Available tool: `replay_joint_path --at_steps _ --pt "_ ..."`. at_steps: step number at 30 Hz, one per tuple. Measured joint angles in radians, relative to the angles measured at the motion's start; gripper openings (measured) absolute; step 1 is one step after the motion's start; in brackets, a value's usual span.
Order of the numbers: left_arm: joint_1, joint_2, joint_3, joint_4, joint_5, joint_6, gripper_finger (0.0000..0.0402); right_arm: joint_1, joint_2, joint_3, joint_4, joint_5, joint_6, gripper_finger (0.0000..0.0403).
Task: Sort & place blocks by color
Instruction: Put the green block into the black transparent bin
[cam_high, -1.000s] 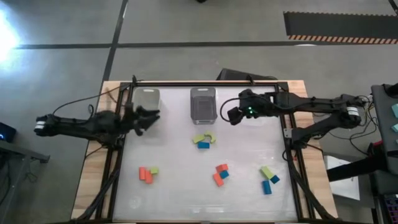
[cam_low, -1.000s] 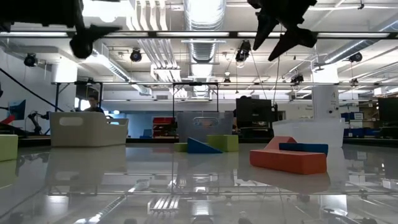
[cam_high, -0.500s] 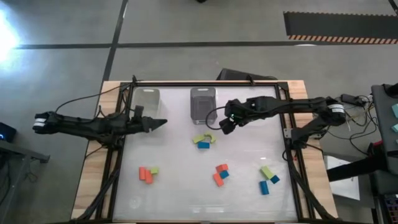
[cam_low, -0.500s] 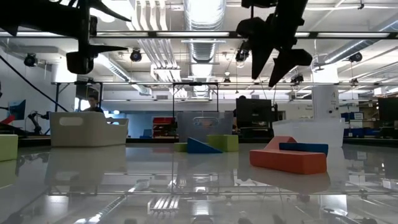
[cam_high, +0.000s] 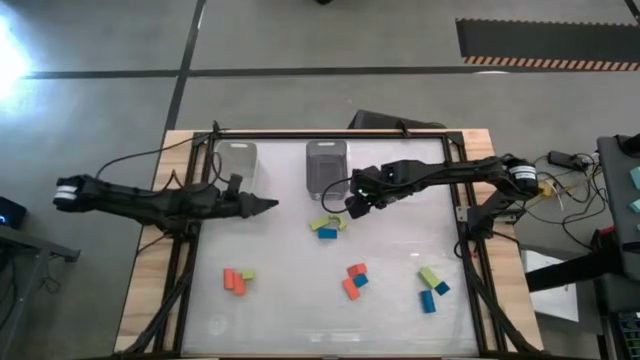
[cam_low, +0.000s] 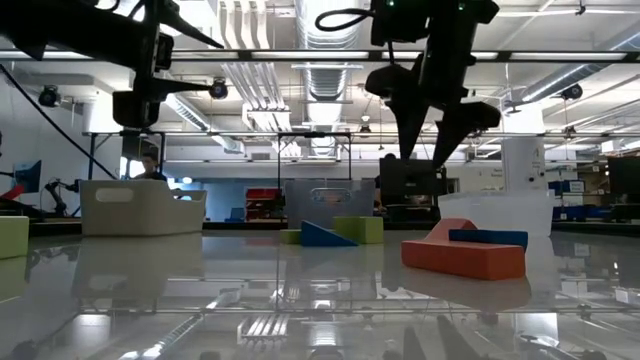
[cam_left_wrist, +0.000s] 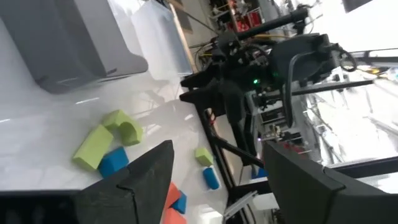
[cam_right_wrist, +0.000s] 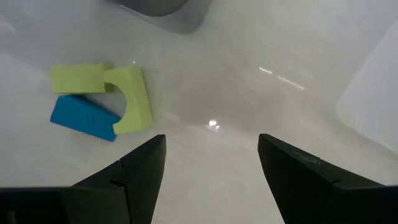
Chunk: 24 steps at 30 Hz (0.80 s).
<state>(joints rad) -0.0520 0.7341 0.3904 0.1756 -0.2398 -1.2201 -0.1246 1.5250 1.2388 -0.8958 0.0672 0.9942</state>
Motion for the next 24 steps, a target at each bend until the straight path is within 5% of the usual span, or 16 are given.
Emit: replay_joint_path --at_steps 12,24 --pt "0.005 0.128 0.041 0.001 -0.005 0.034 0.0117 0.023 0.033 0.001 0.262 -0.102 0.017 0.0247" --pt "0.033 0.031 0.06 0.093 -0.085 0.209 0.0106 0.039 0.232 0.141 0.239 -0.102 -0.068 0.0247"
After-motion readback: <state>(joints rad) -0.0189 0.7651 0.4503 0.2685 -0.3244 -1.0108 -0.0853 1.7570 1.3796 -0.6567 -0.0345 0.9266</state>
